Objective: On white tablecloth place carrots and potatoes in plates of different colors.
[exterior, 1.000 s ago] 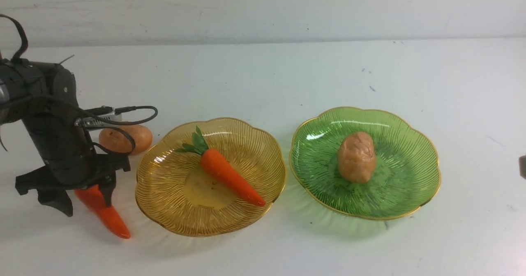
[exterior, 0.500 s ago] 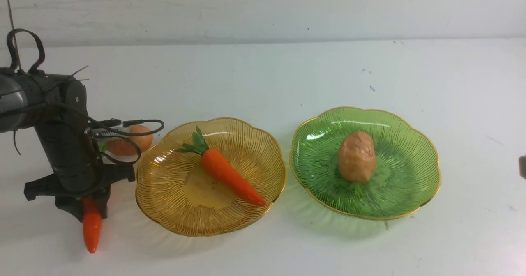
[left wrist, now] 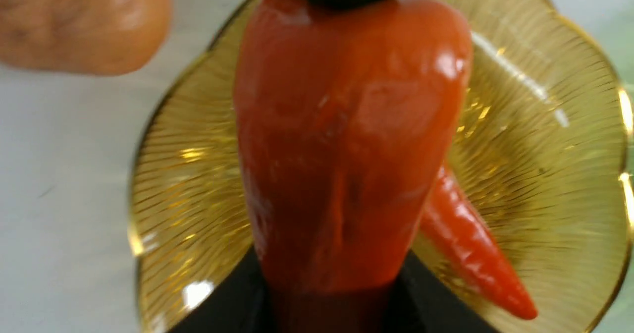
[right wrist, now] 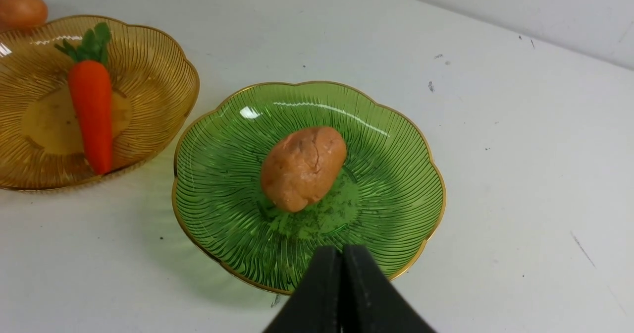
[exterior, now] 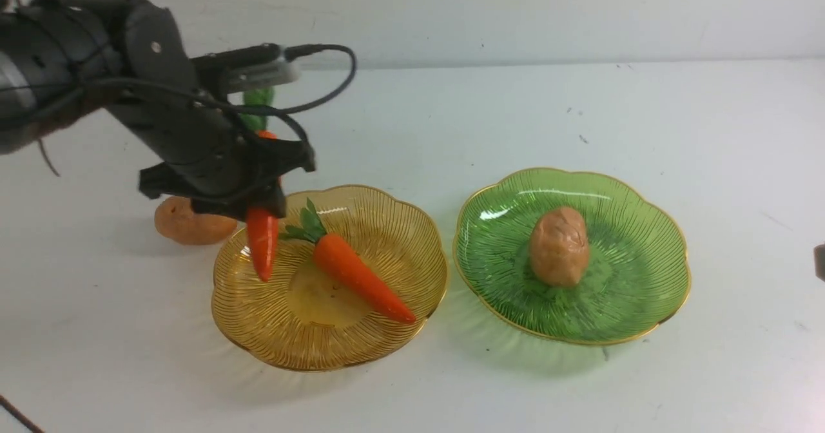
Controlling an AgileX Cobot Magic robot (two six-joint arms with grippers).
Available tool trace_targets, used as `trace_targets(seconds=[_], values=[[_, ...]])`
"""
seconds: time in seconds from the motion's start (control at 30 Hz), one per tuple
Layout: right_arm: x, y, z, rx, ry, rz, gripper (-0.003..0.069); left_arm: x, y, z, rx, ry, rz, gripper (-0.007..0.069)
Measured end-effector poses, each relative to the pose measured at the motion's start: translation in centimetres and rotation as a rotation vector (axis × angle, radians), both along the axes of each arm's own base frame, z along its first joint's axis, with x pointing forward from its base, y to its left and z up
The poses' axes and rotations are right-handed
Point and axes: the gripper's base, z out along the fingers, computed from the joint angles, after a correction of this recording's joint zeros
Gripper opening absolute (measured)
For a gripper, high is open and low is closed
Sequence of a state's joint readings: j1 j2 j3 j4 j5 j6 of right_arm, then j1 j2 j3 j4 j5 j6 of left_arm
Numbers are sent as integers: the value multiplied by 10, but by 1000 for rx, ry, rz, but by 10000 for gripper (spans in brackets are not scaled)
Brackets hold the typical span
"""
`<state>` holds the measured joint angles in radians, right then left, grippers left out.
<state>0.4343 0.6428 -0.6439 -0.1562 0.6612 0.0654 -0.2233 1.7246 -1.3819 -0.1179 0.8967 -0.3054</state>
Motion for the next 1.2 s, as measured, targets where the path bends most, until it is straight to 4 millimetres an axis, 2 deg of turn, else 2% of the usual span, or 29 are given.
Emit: trace_targets(seconds=[0.03,0.1,0.17,0.2,0.23,0.27,0.37,0.47,0.57,0.67,0.73,0.77,0.87,0.93,1.0,1.07,1.2], values=[[0,0,0,0,0,0,-15,2,-11,-5,-6,-11,-21,244],[0,0,0,1,1,-1,-15,5,-21,-13,-12,-9,-31,282],[0,0,0,4,4,-3,-15,7,-25,-20,-13,3,-28,326],[0,0,0,5,8,-5,-15,9,-26,-25,-14,10,-23,382],[0,0,0,5,8,-5,-15,9,-26,-26,-13,12,-23,388],[0,0,-1,5,12,-7,-15,10,-26,-29,-11,22,-20,437],[-1,-1,-1,2,18,-8,-15,10,-26,-31,-9,24,-21,529],[-1,-1,-1,2,20,-8,-15,12,-24,-20,20,11,-41,578],[-1,-1,-2,0,24,-9,-15,19,-6,6,48,-18,12,527],[-1,-1,-2,-1,26,-9,-15,30,28,22,29,-53,148,349],[-1,-1,-2,-1,26,-9,-15,35,52,21,1,-40,239,181],[-1,-1,-2,-1,26,-10,-15,38,72,16,-30,-15,309,78],[-1,-1,-2,-2,28,-10,-15,40,96,9,-123,32,413,16],[-1,-1,-2,-3,29,-10,-15,42,102,4,-220,73,485,14],[-1,-1,-2,-1,30,-10,-15,47,100,-1,-278,78,534,56],[-1,-1,-3,4,35,-10,-15,54,97,-10,-303,81,560,122],[-2,0,-3,11,43,-11,-15,65,93,-41,-311,141,596,307]])
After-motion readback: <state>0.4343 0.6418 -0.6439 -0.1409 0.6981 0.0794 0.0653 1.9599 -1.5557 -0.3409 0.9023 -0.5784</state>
